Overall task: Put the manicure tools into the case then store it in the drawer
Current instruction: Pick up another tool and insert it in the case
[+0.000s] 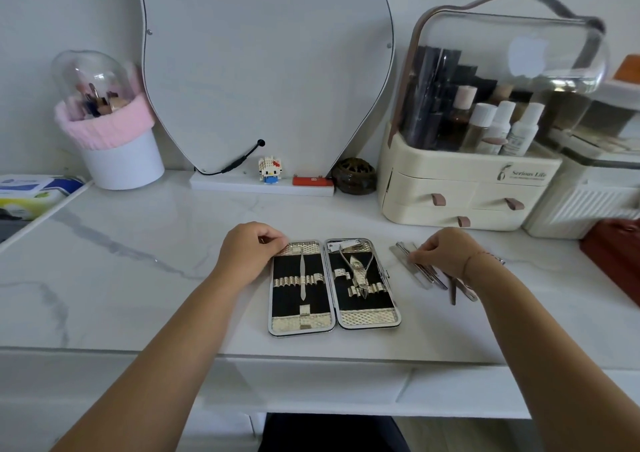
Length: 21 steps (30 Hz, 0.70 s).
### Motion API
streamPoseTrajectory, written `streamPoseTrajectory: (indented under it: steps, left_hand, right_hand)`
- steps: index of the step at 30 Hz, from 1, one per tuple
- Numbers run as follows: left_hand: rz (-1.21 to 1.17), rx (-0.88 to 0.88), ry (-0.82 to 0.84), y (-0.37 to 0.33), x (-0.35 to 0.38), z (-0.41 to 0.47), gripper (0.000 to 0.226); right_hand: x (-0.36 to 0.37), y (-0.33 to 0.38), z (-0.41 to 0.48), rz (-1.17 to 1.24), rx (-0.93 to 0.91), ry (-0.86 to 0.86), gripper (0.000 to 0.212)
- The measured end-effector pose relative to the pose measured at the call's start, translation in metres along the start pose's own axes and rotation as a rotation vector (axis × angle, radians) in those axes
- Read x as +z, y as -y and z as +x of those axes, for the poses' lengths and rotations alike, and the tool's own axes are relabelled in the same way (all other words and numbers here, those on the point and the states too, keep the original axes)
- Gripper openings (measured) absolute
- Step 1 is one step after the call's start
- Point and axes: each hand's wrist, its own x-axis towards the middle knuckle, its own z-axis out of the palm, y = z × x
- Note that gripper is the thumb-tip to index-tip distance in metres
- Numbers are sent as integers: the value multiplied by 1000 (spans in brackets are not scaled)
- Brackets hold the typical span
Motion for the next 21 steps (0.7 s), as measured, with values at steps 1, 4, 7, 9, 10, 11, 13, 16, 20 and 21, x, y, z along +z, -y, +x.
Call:
streamPoseTrajectory:
  steps: [1,4,7,9,10,11,13,16,20,21]
  left_hand:
    - [0,-3,0,0,0,0,5]
    - [4,-5,1,0,1,0,6]
    - [1,-14,3,0,0,0,7]
    - [-2,-24,2,0,1,1,7]
    - [-3,-26,-1,0,0,1,7]
    - [-5,-25,0,0,0,1,7]
    - [-7,-21,2,-1,1,1,7]
    - [-3,-21,-3,-1,1,0,7]
    - [8,-8,-1,-2,0,0,6]
    - [9,-6,-1,-2,0,0,6]
  right_hand:
    - [0,-1,0,10,-2,-10,27]
    - [-3,-3,0,100,-35,-52,28]
    - [-4,12,-5,338,-124,-37,14]
    - [1,31,-11,573,-181,65,5]
    - [5,41,-13,656,-208,121,12]
    - [10,50,-13,701,-230,173,17]
    - [21,68,-15,727,-265,249,22]
    - [42,94,-12,770,-278,311,24]
    - [60,115,-5,798,-245,321,20]
    - [63,119,-2,792,-234,310,18]
